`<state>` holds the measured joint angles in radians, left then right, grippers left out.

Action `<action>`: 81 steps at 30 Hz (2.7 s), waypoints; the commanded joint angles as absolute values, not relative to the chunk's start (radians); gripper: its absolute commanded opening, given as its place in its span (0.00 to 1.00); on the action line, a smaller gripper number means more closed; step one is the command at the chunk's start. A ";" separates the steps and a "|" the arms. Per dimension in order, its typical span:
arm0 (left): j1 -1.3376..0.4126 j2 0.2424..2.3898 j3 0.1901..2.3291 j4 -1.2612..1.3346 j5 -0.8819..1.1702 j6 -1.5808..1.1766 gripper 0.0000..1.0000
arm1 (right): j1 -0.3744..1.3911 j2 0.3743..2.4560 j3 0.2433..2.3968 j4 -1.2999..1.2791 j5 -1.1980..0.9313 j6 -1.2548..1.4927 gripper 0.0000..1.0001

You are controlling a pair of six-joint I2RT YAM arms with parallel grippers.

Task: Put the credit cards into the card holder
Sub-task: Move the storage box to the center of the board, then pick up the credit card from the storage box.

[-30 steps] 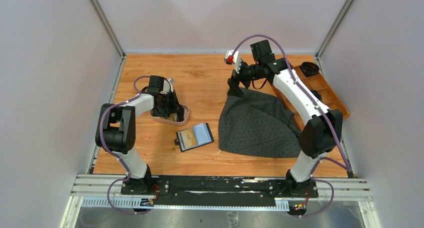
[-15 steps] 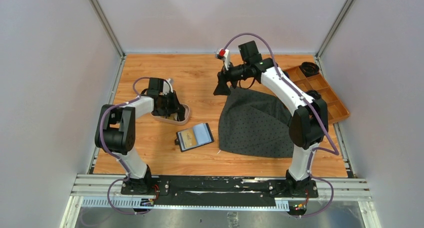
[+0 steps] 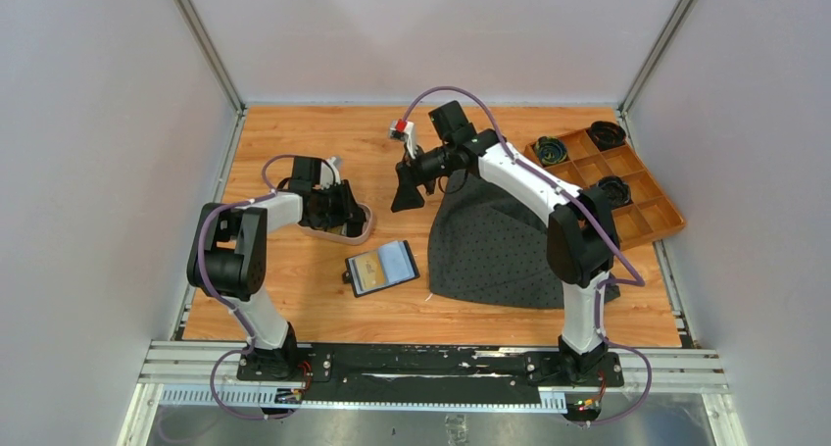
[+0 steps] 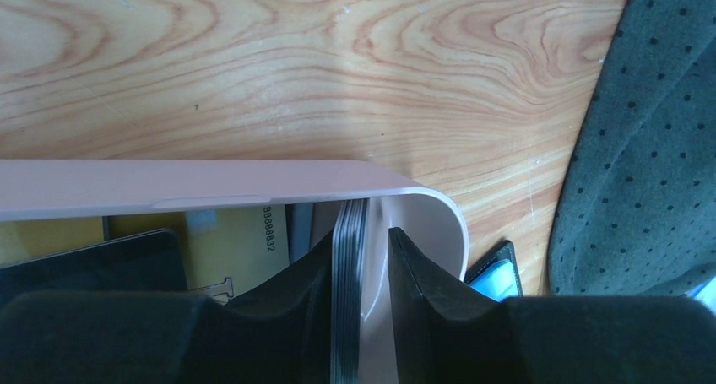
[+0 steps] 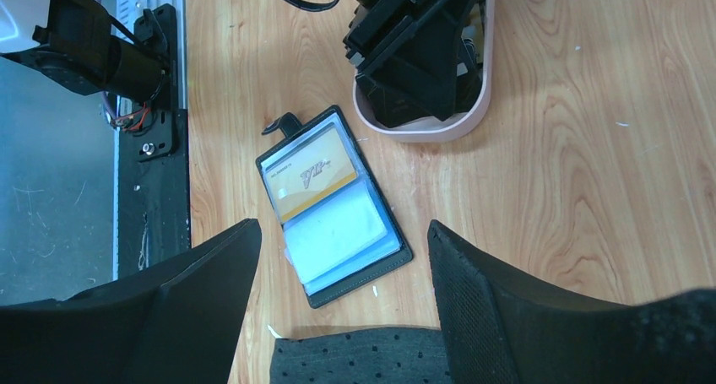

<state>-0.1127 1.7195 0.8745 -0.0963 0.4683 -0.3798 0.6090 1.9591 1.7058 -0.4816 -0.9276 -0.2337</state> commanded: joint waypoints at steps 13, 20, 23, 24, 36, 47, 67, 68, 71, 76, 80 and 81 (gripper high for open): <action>-0.093 1.626 0.850 -0.192 0.501 -0.370 0.49 | 0.617 1.955 1.662 -0.449 -0.976 -0.201 0.75; -0.076 1.596 0.829 -0.166 0.549 -0.398 0.47 | 0.617 1.953 1.656 -0.446 -0.977 -0.200 0.75; -0.069 1.587 0.818 -0.149 0.577 -0.414 0.46 | 0.617 1.953 1.656 -0.444 -0.977 -0.201 0.75; -0.068 1.584 0.814 -0.142 0.586 -0.420 0.46 | 0.617 1.953 1.656 -0.444 -0.977 -0.201 0.75; -0.054 1.577 0.801 -0.123 0.611 -0.444 0.38 | 0.617 1.951 1.655 -0.445 -0.979 -0.202 0.75; -0.036 1.559 0.796 -0.141 0.603 -0.440 0.10 | 0.617 1.948 1.647 -0.445 -0.977 -0.206 0.75; -0.016 1.593 0.764 -0.093 0.651 -0.434 0.20 | 0.617 1.945 1.639 -0.443 -0.974 -0.207 0.75; -0.015 1.591 0.763 -0.091 0.655 -0.436 0.20 | 0.617 1.945 1.640 -0.442 -0.974 -0.207 0.75; -0.007 1.584 0.758 -0.083 0.673 -0.443 0.22 | 0.618 1.947 1.640 -0.443 -0.976 -0.206 0.75; -0.003 1.579 0.751 -0.066 0.702 -0.459 0.23 | 0.617 1.946 1.640 -0.443 -0.976 -0.206 0.75; -0.003 1.573 0.746 -0.053 0.709 -0.469 0.24 | 0.617 1.945 1.640 -0.442 -0.976 -0.206 0.75; -0.003 1.571 0.745 -0.052 0.710 -0.471 0.24 | 0.617 1.946 1.639 -0.442 -0.976 -0.206 0.75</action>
<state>-0.0120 1.5848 0.7586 -0.0792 0.6724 -0.4545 0.6090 1.9591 1.6516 -0.4427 -0.9604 -0.2073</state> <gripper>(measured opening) 0.236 0.752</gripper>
